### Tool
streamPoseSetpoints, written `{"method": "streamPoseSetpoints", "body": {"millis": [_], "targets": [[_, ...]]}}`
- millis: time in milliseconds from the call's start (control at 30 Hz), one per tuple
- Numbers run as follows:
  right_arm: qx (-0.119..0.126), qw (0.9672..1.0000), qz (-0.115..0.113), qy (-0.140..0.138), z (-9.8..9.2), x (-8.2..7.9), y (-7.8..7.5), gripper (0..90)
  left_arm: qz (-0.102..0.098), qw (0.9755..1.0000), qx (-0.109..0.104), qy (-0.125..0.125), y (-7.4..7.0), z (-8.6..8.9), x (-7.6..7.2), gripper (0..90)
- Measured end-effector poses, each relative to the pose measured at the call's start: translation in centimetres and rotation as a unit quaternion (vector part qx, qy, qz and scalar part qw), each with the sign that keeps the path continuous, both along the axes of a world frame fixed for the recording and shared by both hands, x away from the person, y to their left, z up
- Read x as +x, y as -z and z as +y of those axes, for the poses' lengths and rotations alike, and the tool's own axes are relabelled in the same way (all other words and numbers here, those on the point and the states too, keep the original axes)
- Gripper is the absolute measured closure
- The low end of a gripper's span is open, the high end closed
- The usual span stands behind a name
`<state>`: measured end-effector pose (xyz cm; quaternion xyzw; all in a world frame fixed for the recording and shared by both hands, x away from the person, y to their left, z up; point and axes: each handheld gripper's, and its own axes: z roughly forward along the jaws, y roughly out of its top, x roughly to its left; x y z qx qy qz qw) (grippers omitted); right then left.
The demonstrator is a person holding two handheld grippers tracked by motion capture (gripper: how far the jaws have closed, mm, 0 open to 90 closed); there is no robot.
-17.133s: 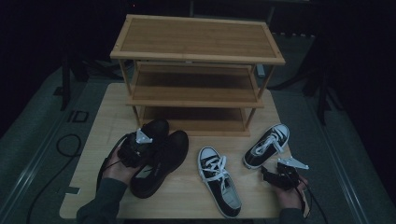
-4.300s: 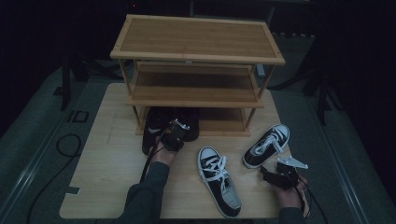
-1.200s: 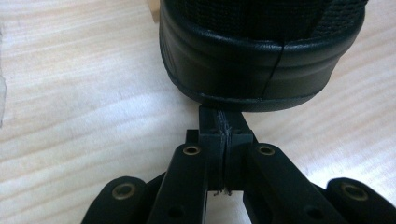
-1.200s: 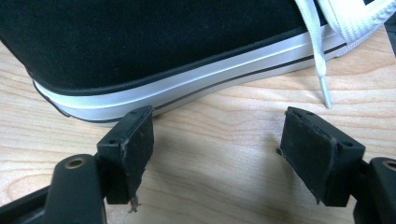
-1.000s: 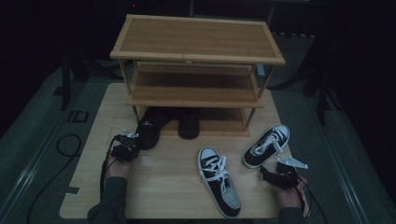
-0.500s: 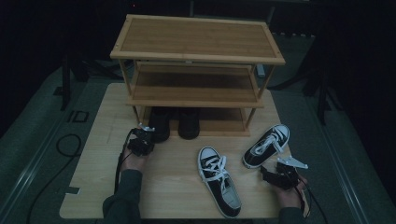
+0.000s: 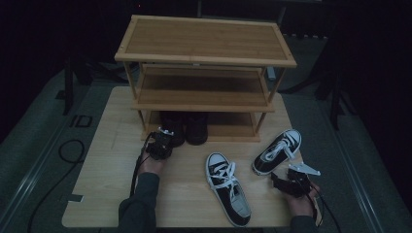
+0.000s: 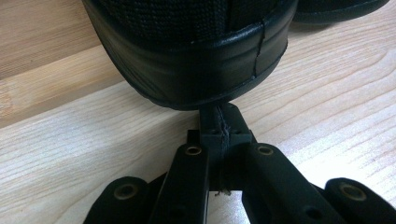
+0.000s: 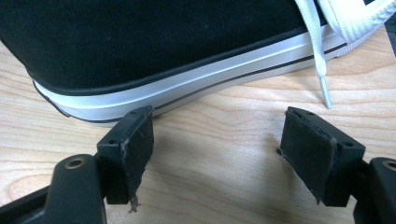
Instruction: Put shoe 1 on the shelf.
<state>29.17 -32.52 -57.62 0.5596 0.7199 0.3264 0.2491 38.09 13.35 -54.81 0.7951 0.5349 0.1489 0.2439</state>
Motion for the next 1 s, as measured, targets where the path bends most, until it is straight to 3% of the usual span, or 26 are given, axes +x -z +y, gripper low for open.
{"method": "streamPoseSetpoints", "body": {"millis": [367,800,1000], "targets": [[0.000,1.0000,0.000,0.000,0.0,0.0,0.0,25.3,0.012,0.9999,-0.007,-0.008,-0.1,0.0,0.6,89.5],[0.000,1.0000,0.000,0.000,0.0,0.0,0.0,25.3,0.006,1.0000,0.004,0.004,-0.2,-0.2,0.1,74.2],[0.000,1.0000,0.000,0.000,0.0,0.0,0.0,25.3,-0.001,1.0000,-0.005,0.005,-0.3,0.6,-0.6,68.9]]}}
